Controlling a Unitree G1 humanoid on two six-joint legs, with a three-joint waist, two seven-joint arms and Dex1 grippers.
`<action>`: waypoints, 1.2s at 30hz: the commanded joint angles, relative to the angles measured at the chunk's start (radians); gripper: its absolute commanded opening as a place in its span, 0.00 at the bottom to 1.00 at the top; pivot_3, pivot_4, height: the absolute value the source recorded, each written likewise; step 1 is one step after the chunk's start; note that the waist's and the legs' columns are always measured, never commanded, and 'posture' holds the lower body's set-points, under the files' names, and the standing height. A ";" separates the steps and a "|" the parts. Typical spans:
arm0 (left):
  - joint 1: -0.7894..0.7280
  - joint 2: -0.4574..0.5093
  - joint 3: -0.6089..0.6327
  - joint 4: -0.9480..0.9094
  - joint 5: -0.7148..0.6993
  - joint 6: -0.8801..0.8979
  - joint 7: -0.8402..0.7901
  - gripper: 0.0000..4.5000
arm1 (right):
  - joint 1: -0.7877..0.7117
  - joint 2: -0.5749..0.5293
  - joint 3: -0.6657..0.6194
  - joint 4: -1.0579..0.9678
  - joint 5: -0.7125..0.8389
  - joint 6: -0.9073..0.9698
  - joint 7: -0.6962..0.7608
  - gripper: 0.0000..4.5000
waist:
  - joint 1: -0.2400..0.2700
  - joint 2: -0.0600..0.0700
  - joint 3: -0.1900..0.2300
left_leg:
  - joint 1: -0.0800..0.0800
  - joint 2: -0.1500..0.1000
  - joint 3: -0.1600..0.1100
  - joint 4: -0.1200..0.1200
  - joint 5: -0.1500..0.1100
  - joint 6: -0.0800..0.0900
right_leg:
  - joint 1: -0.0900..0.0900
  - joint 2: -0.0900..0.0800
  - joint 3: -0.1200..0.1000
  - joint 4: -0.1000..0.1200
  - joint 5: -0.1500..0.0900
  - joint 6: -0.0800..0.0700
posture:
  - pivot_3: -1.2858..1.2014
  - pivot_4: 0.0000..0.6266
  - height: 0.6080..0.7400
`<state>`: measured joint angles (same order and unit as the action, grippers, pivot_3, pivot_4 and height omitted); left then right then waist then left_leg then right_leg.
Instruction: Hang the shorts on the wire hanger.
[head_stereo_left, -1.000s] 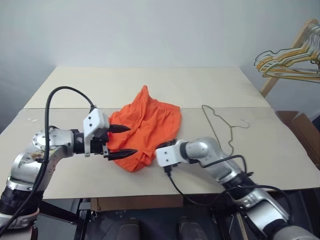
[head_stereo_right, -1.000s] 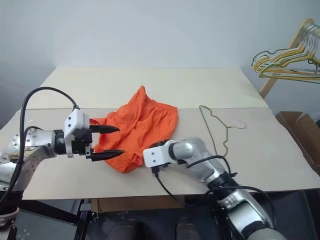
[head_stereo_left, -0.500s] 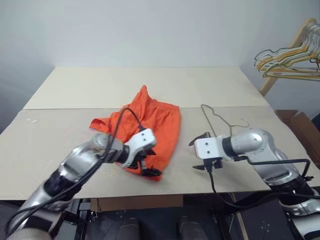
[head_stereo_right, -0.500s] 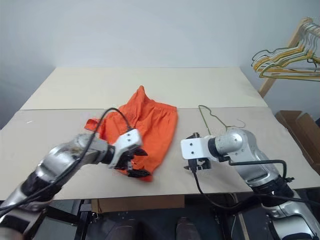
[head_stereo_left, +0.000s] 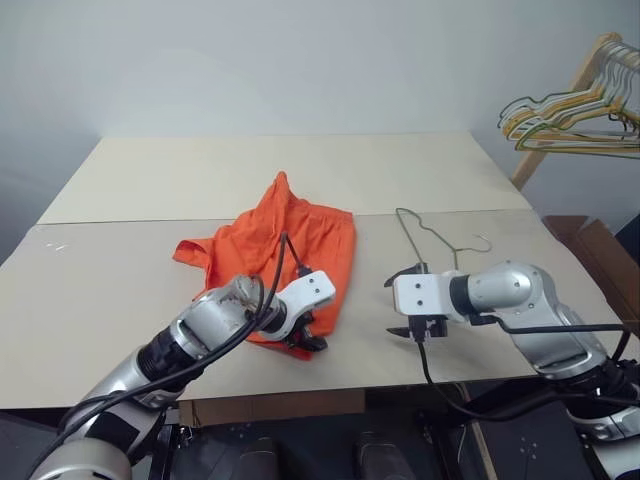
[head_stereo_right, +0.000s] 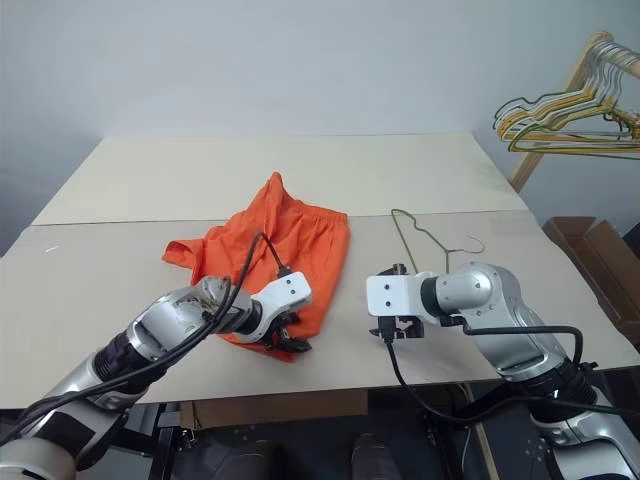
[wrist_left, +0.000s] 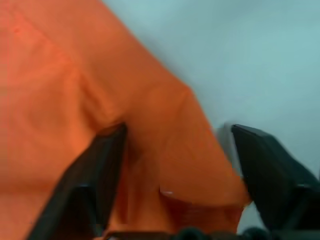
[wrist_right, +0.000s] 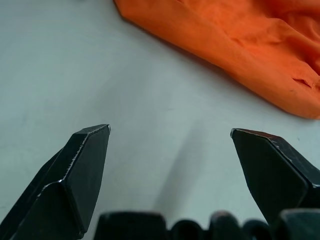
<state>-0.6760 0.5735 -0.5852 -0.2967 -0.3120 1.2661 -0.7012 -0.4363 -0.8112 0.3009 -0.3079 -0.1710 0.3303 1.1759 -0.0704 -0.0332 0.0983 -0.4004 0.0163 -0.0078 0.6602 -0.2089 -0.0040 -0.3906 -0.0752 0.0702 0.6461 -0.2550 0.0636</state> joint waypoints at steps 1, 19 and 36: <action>-0.002 0.039 0.022 -0.012 0.004 -0.001 -0.008 0.43 | -0.005 -0.013 -0.037 -0.023 0.018 -0.008 -0.020 1.00 | 0.000 0.000 0.000 | 0.000 0.000 0.000 0.000 0.000 0.000 | 0.000 0.000 0.000 0.000 0.000 0.000 | 0.47 0.03 1.00; 0.299 0.497 0.439 -0.027 -0.053 -0.805 -0.473 0.01 | -0.134 0.163 0.092 0.420 -0.241 -0.464 -0.431 1.00 | 0.000 -0.003 -0.006 | -0.003 0.000 0.002 0.000 0.000 -0.001 | -0.003 -0.001 0.000 0.000 0.003 -0.004 | 0.51 0.00 1.00; 0.592 0.596 0.763 -0.032 -0.069 -0.871 -0.547 0.00 | -0.493 0.422 0.279 1.211 -0.494 -0.846 -0.872 0.79 | 0.015 -0.003 -0.007 | -0.003 0.001 0.000 -0.001 0.001 -0.001 | -0.006 0.000 0.000 0.002 0.004 -0.006 | 0.56 0.04 1.00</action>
<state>-0.0881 1.1556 0.1342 -0.3005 -0.3775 0.3962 -1.2544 -0.9019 -0.3790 0.5762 0.8819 -0.6581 -0.4639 0.3136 -0.0555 -0.0366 0.0916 -0.4034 0.0170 -0.0074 0.6593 -0.2084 -0.0048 -0.3962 -0.0756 0.0699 0.6486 -0.2513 0.0577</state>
